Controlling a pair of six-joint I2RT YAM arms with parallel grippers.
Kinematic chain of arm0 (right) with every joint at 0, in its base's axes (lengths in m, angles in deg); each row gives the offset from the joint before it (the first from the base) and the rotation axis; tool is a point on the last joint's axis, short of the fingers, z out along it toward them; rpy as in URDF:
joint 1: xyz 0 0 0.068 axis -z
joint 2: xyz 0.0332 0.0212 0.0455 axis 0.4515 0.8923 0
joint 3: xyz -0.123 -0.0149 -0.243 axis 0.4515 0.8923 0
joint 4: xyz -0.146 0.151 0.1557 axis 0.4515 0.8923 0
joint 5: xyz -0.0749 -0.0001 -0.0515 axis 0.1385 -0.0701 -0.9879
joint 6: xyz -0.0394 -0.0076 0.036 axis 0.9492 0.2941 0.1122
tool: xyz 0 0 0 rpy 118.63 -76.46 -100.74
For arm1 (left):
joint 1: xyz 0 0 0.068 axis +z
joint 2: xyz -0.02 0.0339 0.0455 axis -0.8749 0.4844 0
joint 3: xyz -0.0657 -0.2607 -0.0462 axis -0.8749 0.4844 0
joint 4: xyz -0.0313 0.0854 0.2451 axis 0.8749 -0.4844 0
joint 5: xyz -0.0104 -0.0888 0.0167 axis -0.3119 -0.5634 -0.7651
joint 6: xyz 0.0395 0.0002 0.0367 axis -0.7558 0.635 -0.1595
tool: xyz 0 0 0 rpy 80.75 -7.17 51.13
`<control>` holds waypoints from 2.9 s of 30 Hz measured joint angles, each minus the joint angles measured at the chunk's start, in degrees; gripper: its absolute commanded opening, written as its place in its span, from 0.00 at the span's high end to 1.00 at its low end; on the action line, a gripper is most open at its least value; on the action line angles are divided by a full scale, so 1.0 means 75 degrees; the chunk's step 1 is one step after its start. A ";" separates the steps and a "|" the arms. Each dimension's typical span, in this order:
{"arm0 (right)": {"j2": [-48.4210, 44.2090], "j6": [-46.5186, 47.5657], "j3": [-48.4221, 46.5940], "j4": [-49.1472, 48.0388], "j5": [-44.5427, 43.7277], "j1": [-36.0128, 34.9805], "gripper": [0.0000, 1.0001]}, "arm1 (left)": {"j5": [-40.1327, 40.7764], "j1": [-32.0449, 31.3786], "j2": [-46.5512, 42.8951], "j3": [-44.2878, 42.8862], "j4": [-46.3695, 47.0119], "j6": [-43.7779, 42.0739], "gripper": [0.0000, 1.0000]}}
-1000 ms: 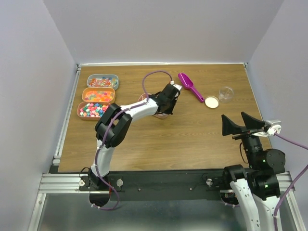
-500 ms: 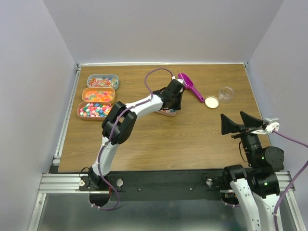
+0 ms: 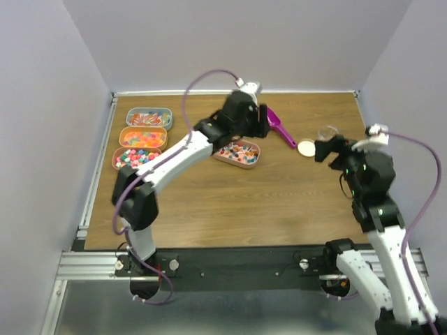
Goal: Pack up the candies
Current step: Move the storage box to the center of the board, then pick up the packing bottle from the center of the board, then place the packing bottle at the center of the board.
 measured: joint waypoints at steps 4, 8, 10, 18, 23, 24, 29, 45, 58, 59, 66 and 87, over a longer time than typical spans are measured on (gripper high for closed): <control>0.2005 -0.0254 -0.1078 0.0341 -0.0498 0.0000 0.00 | 0.0216 0.0425 -0.2078 0.0481 0.0274 -0.0507 0.16; 0.3832 -0.0455 -0.1941 0.0714 -0.1186 0.0000 0.00 | 0.0973 0.1547 -0.4077 0.1871 0.0796 -0.1198 0.05; 0.4771 -0.0551 -0.2200 0.0962 -0.1580 0.0044 0.03 | 0.1448 0.2037 -0.4750 0.2655 0.0988 -0.1466 0.01; 0.7408 -0.0670 -0.3316 0.1367 -0.1853 0.1201 0.22 | 0.3235 0.2617 -0.6301 0.5692 0.1574 -0.2384 0.01; 0.8679 -0.0714 -0.4135 0.1428 -0.1547 0.1918 0.34 | 0.3765 0.2710 -0.6598 0.5858 0.1853 -0.2637 0.01; 0.8842 -0.0737 -0.4293 0.1431 -0.1478 0.2025 0.35 | 0.3824 0.2725 -0.6653 0.5858 0.1938 -0.2678 0.01; 0.9716 -0.0787 -0.5161 0.1381 -0.1160 0.2480 0.40 | 0.3940 0.2731 -0.6703 0.5855 0.2110 -0.2769 0.01; 1.1476 -0.0347 -0.5957 0.1431 -0.0297 0.2704 0.94 | 0.3943 0.2946 -0.6706 0.5855 0.2145 -0.2865 0.02; 0.9241 0.0105 -0.5654 0.2401 -0.0632 0.2040 0.99 | 0.3614 0.3293 -0.6636 0.5855 0.2151 -0.2859 0.02; 0.8912 0.0137 -0.5523 0.2489 -0.0676 0.1716 0.99 | 0.3596 0.3293 -0.6624 0.5855 0.2151 -0.2859 0.02; 0.8230 0.0047 -0.4727 0.3316 -0.0825 -0.1769 0.99 | 0.3544 0.3305 -0.6493 0.5855 0.2171 -0.2862 0.02; 1.0322 -0.1233 -0.5024 0.3972 -0.1763 -0.5080 0.97 | 0.3544 0.3459 -0.6382 0.5855 0.2189 -0.2862 0.02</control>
